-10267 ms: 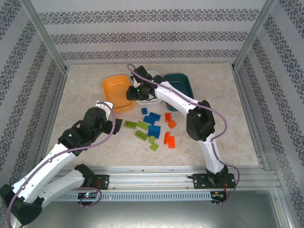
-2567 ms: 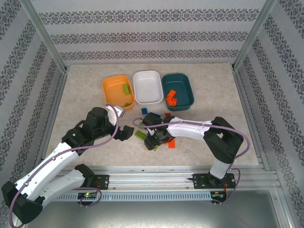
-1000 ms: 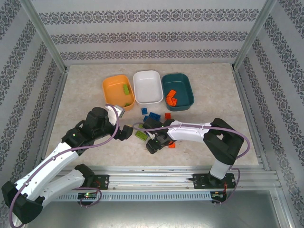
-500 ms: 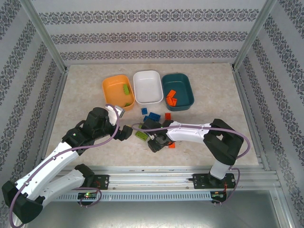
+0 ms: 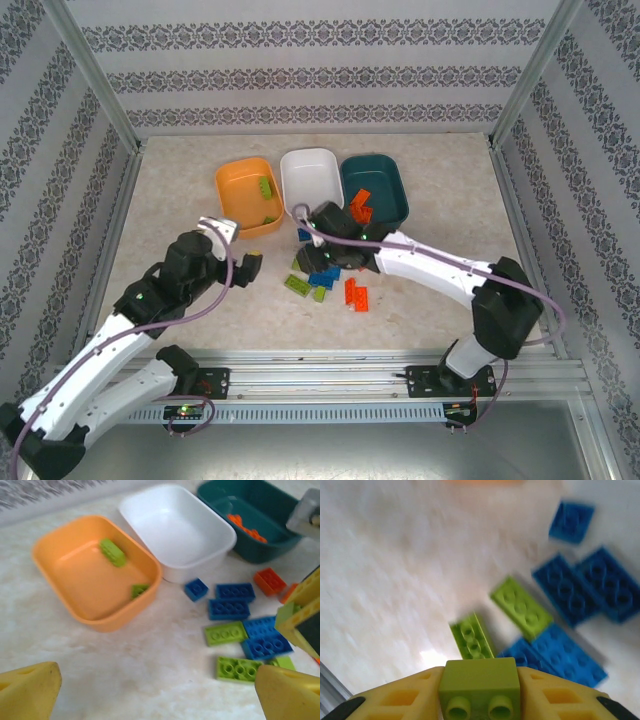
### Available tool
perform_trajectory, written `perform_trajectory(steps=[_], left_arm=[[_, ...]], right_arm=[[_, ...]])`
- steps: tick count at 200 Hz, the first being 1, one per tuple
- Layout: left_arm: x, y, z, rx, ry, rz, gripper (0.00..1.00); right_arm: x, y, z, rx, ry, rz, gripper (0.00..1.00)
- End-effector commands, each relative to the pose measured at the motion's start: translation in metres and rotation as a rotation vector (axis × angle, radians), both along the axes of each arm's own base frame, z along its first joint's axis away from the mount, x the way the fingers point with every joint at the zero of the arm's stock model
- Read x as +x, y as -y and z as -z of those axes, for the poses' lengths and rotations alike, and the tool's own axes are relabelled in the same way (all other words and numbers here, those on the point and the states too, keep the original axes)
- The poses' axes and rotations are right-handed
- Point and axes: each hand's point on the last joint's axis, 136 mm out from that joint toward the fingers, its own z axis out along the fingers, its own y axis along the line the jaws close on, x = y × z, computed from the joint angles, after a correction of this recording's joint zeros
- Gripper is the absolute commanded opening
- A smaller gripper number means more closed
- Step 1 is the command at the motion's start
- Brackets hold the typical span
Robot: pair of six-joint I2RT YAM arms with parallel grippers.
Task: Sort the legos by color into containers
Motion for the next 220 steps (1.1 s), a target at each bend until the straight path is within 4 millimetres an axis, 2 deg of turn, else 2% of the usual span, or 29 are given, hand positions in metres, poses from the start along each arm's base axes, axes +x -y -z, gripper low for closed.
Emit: perform_trajectory(steps=[1,29,49,67,88,103,120,147,166,186,191,213,220], left_arm=[[0.0,-0.028,-0.022,0.011,0.094,-0.125,1.0],[-0.005,-0.036,-0.03,-0.007,0.143,-0.151,1.0],[-0.004,-0.035,-0.028,-0.001,0.134,-0.149,1.0],[-0.002,-0.035,-0.026,0.006,0.124,-0.151,1.0],[-0.001,-0.032,-0.025,0.005,0.12,-0.139,1.0],[0.0,-0.031,-0.024,0.008,0.116,-0.136,1.0],[0.001,-0.028,-0.022,0.01,0.107,-0.126,1.0],[0.002,-0.025,-0.02,0.013,0.093,-0.115,1.0],[0.002,-0.022,-0.021,0.006,0.092,-0.1,1.0],[0.0,-0.019,-0.021,-0.006,0.094,-0.079,1.0],[0.0,-0.018,-0.022,-0.01,0.096,-0.075,1.0],[-0.001,-0.012,-0.021,-0.021,0.091,-0.04,1.0],[-0.002,-0.009,-0.021,-0.026,0.089,-0.026,1.0]], right_arm=[[0.037,-0.046,-0.033,0.16,0.028,0.008,0.4],[0.085,-0.092,-0.032,0.234,-0.003,0.021,0.39],[0.119,-0.111,-0.02,0.199,0.015,0.046,0.39],[0.145,-0.123,-0.009,0.16,0.02,0.059,0.39],[0.166,-0.137,0.004,0.147,0.023,0.061,0.4],[0.176,-0.142,0.014,0.141,0.02,0.068,0.45],[0.186,-0.142,0.015,0.14,0.033,0.084,0.5],[0.192,-0.137,-0.004,0.136,0.082,0.089,0.56],[0.186,-0.129,-0.024,0.132,0.102,0.086,0.58],[0.172,-0.119,-0.041,0.148,0.108,0.084,0.59],[0.167,-0.116,-0.052,0.166,0.12,0.084,0.59],[0.144,-0.087,-0.069,0.165,0.145,0.106,0.6],[0.135,-0.074,-0.067,0.146,0.144,0.118,0.6]])
